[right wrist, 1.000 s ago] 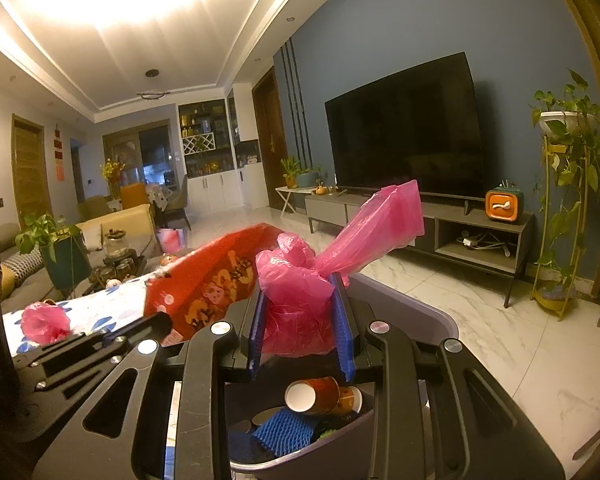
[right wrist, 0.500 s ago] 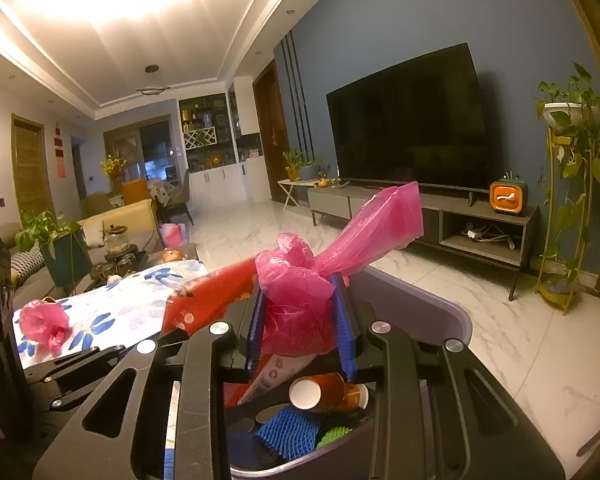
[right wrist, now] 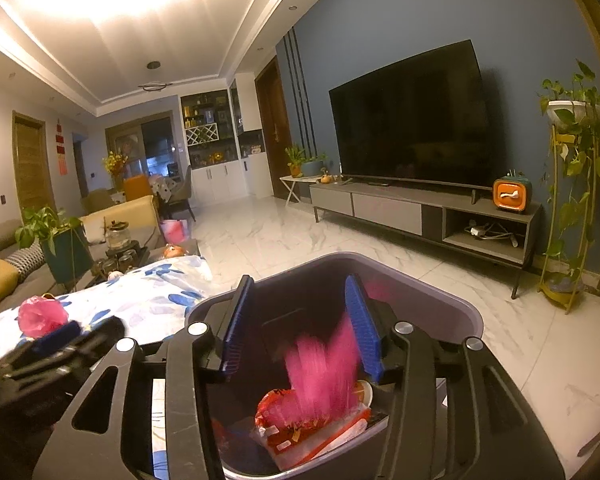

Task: Collect trash
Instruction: 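Open both tools to drop the snack bag and pink plastic into the bin, then move both tools back toward the red cup and pink bag on the bed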

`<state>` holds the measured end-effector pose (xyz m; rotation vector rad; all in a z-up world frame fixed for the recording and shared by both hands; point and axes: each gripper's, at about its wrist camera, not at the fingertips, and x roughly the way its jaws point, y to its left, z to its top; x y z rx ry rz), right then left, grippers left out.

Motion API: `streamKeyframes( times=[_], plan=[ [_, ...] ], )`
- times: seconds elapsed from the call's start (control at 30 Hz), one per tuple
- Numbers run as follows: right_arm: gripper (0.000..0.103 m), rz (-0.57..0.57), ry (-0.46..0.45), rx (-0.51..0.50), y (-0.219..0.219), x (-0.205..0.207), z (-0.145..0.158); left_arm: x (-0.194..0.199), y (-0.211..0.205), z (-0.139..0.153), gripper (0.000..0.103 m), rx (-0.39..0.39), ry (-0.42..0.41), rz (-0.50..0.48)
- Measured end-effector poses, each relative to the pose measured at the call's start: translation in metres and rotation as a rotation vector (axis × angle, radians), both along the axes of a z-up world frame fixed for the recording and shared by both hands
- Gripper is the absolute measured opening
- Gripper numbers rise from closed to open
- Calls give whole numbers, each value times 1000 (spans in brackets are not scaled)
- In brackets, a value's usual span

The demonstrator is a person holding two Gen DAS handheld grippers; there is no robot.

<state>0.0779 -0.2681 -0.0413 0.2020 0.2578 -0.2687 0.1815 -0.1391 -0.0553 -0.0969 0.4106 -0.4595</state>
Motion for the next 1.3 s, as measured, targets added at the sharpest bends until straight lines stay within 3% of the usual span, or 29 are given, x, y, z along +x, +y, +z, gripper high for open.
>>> streamKeyframes(
  times=[0.4,0.93,1.3],
  plan=[
    [71,6,-18,-42,30,-18,0,-23,88,-2,89,43,0,283],
    [75,140,-16,-52,103,-13,4,-55,207,7,89,38,1,540],
    [77,208,-20,-58,145,10,10,-50,249,17,89,39,-11,609]
  ],
)
